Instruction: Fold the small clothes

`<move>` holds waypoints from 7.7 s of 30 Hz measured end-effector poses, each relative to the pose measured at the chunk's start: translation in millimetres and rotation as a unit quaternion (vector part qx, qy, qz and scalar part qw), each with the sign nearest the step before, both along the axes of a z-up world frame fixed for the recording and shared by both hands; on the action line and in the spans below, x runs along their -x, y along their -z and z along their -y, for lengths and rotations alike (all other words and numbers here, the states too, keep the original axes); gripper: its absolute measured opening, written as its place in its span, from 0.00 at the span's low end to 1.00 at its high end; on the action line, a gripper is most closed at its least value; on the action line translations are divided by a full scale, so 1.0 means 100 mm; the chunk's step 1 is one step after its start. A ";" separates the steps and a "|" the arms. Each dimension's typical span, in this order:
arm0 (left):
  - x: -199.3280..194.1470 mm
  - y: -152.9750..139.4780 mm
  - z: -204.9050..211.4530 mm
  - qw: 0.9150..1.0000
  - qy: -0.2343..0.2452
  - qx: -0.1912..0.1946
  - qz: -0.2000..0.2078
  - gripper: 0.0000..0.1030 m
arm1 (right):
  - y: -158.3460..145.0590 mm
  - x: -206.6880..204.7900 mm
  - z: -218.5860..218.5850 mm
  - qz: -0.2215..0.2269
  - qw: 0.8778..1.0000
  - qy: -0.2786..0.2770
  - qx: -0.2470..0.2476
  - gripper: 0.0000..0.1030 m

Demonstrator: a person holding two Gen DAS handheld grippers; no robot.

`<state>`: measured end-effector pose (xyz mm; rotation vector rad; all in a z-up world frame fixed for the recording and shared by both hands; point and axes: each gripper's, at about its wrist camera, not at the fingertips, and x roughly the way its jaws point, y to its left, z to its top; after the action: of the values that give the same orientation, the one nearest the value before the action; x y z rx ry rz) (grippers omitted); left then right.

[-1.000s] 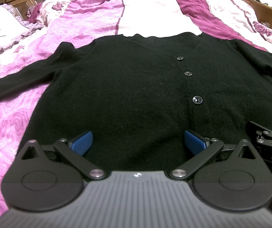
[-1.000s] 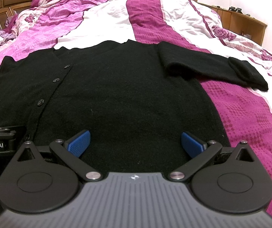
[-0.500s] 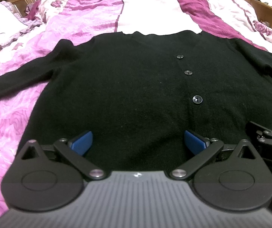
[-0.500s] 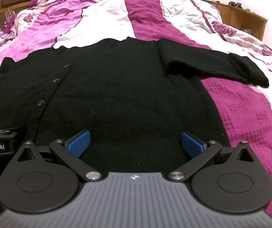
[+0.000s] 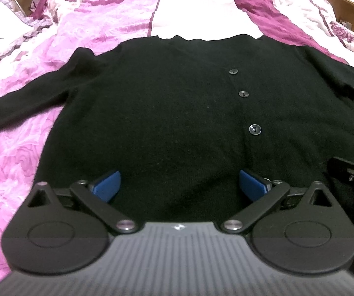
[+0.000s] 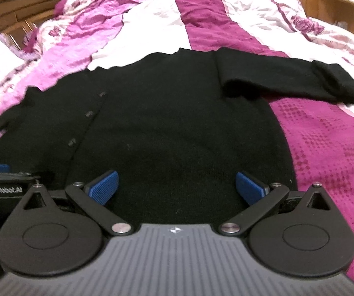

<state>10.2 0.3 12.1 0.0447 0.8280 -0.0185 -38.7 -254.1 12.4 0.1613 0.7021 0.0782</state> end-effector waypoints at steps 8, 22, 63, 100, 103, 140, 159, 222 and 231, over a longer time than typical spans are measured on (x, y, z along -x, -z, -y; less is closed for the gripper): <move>0.03 -0.21 0.03 1.000 0.002 0.012 0.010 1.00 | -0.22 -0.05 0.38 0.014 0.999 -0.003 -0.050 1.00; 0.00 -0.27 0.12 1.000 -0.001 -0.011 0.017 1.00 | -0.40 -0.47 1.37 0.034 0.995 0.088 -0.011 1.00; -0.01 -0.21 0.20 0.999 0.006 -0.039 0.012 1.00 | -0.11 -1.29 2.40 0.009 0.989 0.119 0.083 0.28; 0.05 -0.30 -0.27 0.998 -0.041 -0.028 0.036 1.00 | -1.23 -1.15 1.00 0.094 0.985 0.026 -0.143 0.06; 0.06 -0.28 -0.32 0.998 -0.049 -0.029 0.034 1.00 | -1.25 -1.21 0.82 0.089 0.983 0.015 -0.162 0.06; -0.11 -0.71 -1.04 0.991 -0.100 -0.028 0.085 1.00 | -0.49 -2.09 -1.19 -0.016 0.969 -0.098 -0.226 0.06; -0.31 -0.68 -0.97 0.993 -0.083 -0.023 0.075 1.00 | -0.51 -1.83 -1.25 -0.010 0.984 -0.103 -0.145 0.57; -1.70 -0.13 -0.37 0.998 -0.015 0.045 0.032 0.79 | -0.11 -1.28 0.08 -0.067 0.997 0.027 -0.007 0.70; -1.70 -0.23 -0.28 0.994 0.030 0.087 0.064 0.10 | -0.10 -1.27 0.09 -0.063 0.998 0.024 -0.010 0.71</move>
<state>180.5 27.9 35.3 -0.0925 0.6951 -0.1421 88.6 -262.8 22.4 0.2043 0.8238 0.0296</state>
